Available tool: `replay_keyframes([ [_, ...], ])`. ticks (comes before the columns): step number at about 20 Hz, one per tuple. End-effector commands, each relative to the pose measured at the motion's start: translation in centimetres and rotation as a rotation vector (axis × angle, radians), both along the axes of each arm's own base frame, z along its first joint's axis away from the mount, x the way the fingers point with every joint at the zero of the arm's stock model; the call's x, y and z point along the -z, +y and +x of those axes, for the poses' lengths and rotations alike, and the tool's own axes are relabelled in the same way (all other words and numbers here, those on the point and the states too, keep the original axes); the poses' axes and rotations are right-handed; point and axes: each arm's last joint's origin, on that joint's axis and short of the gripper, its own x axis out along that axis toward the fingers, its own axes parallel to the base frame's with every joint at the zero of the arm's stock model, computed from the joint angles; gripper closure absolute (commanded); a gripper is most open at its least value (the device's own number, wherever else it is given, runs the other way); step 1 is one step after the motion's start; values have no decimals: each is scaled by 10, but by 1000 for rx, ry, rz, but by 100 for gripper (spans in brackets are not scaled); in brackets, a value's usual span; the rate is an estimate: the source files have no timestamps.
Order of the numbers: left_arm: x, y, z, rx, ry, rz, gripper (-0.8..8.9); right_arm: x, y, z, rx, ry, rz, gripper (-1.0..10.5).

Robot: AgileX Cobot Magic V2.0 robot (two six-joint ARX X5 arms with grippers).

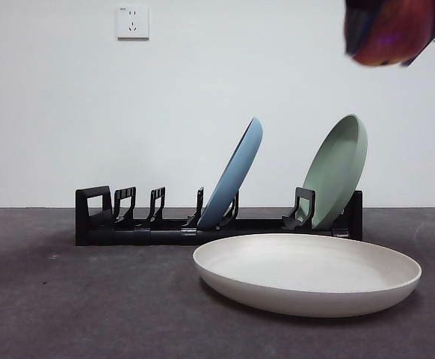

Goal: Take the yellow plate from the plate rack,put the plate on the table,take the apple from the table,put the apple in the plate

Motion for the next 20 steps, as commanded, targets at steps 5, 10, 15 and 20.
replay_keyframes([
  [5,0,-1,1,18,-2,5,535,83,17,16,-13,72,95,958],
  [10,0,-1,1,18,-2,5,535,146,29,34,0,168,38,958],
  [15,0,-1,1,17,-2,5,535,179,41,48,-6,202,16,958],
  [20,0,-1,1,17,-1,5,535,189,47,48,-22,224,-2,939],
])
